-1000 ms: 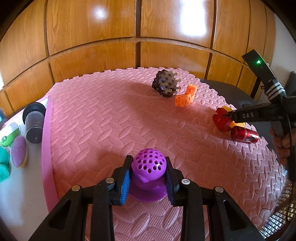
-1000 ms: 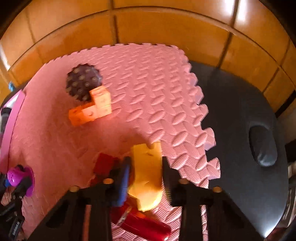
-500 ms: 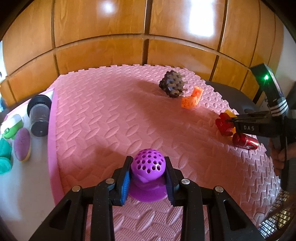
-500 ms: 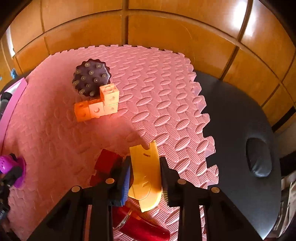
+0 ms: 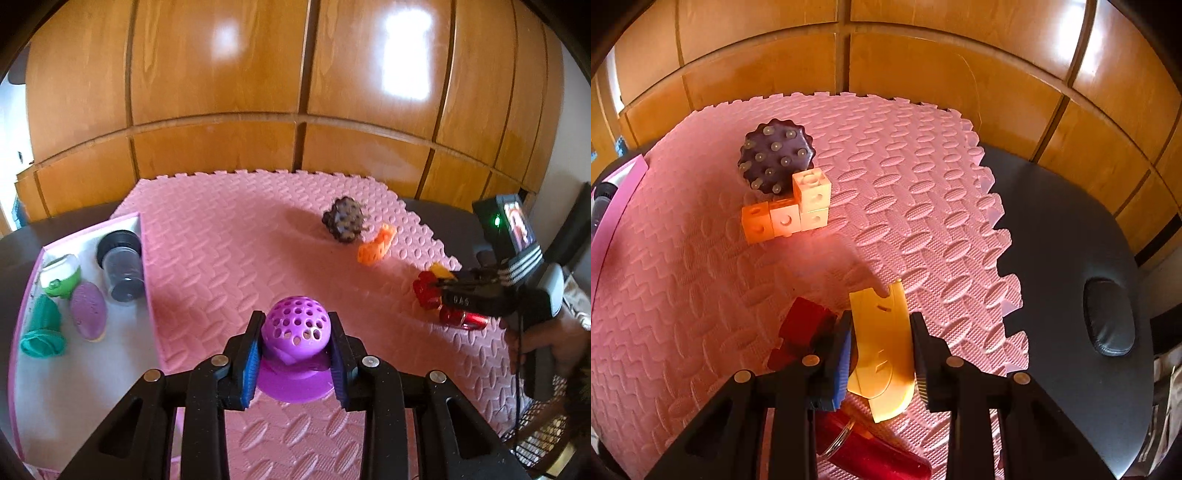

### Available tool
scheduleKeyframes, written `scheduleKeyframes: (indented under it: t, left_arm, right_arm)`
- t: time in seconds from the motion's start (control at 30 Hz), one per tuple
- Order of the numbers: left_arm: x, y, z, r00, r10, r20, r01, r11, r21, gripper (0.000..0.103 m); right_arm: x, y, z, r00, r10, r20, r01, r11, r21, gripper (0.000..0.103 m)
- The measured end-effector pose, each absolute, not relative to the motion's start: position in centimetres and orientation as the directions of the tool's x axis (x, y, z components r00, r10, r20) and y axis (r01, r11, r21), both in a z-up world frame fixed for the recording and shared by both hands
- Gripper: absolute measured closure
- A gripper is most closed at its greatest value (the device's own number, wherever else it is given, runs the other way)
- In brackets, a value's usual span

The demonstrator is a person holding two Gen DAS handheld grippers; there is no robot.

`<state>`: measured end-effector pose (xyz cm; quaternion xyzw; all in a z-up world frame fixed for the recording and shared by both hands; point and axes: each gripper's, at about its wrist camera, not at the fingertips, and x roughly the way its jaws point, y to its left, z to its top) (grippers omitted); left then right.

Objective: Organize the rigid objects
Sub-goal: 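Lower the magenta suction-cup toy into the white tray and open the left tool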

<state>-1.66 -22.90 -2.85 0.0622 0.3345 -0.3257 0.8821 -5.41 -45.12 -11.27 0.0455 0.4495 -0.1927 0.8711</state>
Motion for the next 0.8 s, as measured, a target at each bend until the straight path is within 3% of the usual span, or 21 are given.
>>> scheduleKeyframes:
  t: [0.2,0.47,0.8]
  left_arm:
    - [-1.7,-21.5,-1.8,0.579,-0.535,-0.615,0.599,0.791,-0.124,0.071]
    - [-1.2,-19.7,-1.3,0.588,-0.529,-0.612,0.571,0.807,-0.149,0.071]
    - [-0.3,-15.9,-0.5,0.616,-0.509,-0.601,0.508,0.840,-0.191,0.071]
  right_arm:
    - [-5.4,-44.6,-11.3,0.527,-0.321,-0.787,0.362,0.923,-0.134,0.074]
    - [-5.5,-45.6,-11.2,0.526,-0.274,-0.805,0.385,0.921,-0.062,0.074]
    - [-5.4,-44.8,-11.3,0.526,-0.314,-0.791,0.368,0.922,-0.121,0.074]
